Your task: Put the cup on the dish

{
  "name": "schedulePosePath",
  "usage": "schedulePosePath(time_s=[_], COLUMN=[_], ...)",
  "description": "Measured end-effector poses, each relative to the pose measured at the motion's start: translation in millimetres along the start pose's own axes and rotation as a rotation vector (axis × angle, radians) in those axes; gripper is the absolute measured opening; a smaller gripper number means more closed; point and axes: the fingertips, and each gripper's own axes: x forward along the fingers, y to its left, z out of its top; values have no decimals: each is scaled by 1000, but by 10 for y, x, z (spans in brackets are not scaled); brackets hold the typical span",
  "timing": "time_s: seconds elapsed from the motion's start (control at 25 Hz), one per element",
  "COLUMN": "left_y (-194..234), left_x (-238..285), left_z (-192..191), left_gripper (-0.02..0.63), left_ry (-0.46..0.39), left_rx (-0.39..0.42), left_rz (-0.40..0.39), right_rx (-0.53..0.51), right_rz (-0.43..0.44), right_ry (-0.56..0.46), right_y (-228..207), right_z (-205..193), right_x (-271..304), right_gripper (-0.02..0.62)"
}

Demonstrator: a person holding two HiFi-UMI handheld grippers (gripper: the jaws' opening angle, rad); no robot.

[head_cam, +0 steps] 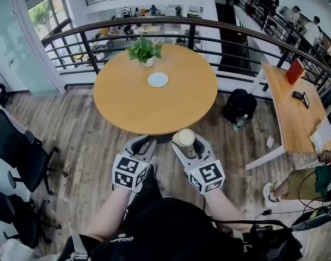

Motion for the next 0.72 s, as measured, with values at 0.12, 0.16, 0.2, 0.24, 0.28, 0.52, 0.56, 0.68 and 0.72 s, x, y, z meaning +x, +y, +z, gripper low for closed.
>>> schedulePosePath(time_s=[0.12, 0.16, 0.2, 0.24, 0.28, 0.52, 0.56, 0.68, 0.72], left_y=[4, 24, 53, 85, 120, 278, 310, 420, 454], left_x=[13, 20, 25, 32, 41, 172, 202, 306, 348], left_z=[29, 27, 13, -7, -24, -28, -35, -43, -36], left_gripper=[77, 77, 77, 77, 77, 77, 77, 77, 77], left_ry=[-9, -10, -10, -9, -8, -6, -4, 1, 1], left_rx=[5, 5, 4, 0, -3, -14, -17, -26, -29], left_rz=[-2, 1, 4, 9, 14, 19, 19, 21, 20], right_rx=[-7, -9, -9, -10, -10, -1, 1, 7, 8], right_rz=[3, 4, 6, 9, 13, 10, 8, 8, 9], right_ry=[-5, -6, -5, -3, 0, 17, 19, 23, 25], right_y=[-23, -28, -27, -22, -17, -98, -121, -194, -225], right_z=[15, 16, 11, 3, -7, -76, -87, -114, -121], right_x=[44, 69, 94, 116, 135, 263, 300, 430, 476], right_gripper=[244, 244, 244, 244, 244, 244, 244, 244, 244])
